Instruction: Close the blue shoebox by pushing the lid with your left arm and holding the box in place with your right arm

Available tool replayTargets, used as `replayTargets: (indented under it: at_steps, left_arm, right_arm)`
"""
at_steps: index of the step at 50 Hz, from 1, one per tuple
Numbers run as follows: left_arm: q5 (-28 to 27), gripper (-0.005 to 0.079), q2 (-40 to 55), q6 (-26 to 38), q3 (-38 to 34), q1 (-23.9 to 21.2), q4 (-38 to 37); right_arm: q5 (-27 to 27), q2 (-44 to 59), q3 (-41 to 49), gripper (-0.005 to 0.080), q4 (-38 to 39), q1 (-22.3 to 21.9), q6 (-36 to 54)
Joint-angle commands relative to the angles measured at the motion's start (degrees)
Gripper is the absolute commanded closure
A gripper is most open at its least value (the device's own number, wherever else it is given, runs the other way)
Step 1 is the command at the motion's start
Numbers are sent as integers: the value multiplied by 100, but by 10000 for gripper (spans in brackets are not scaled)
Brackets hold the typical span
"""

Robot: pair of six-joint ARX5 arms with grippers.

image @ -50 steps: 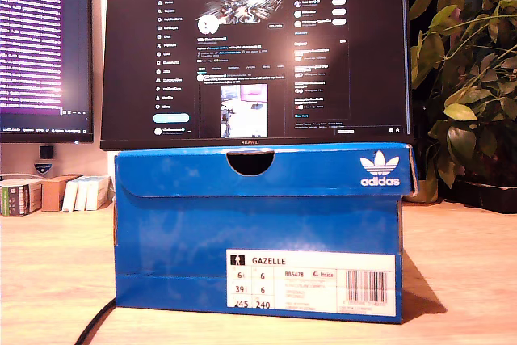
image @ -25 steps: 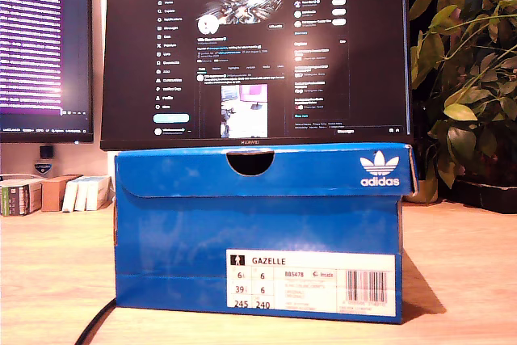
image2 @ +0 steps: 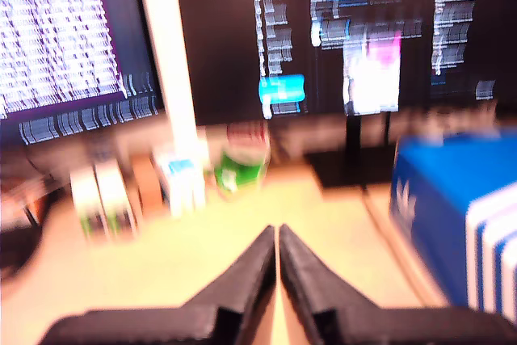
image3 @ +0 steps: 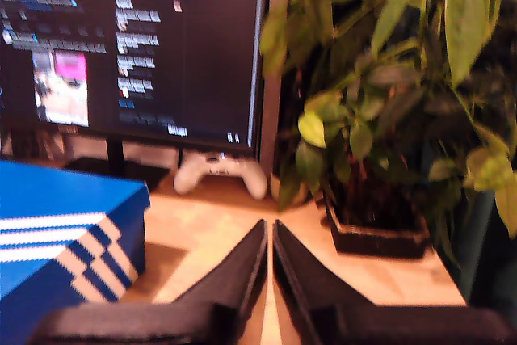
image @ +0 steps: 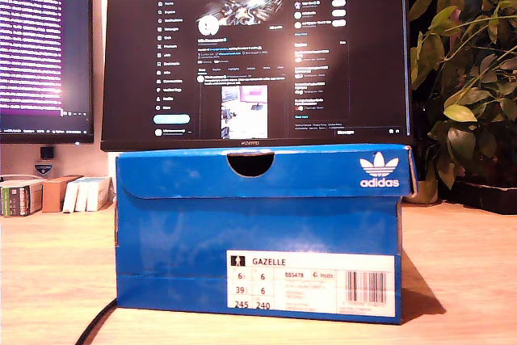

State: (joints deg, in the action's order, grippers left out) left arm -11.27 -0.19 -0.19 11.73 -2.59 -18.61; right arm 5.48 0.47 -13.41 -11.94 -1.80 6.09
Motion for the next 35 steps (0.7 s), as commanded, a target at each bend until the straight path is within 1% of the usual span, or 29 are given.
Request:
replayTargets:
  at_steps: [1, 7, 18, 27, 35]
  left_arm:
    - [-28, 756, -44, 28, -140, -15, 94]
    - [-26, 756, -44, 28, -223, -15, 299]
    - [-28, 756, -44, 7, -577, -15, 671]
    - [-26, 756, -44, -140, -835, -15, 841]
    - [11, 756, -44, -144, -988, -15, 964]
  right_arm:
    - [20, -35, 286, 763, 192, 2, -9]
    - [59, -35, 568, 763, 638, 26, -31]
    - [59, -35, 1036, 763, 1088, 28, -177]
    - [57, -35, 1314, 763, 1250, 28, -175]
    - [52, -35, 1316, 763, 1156, 28, -105]
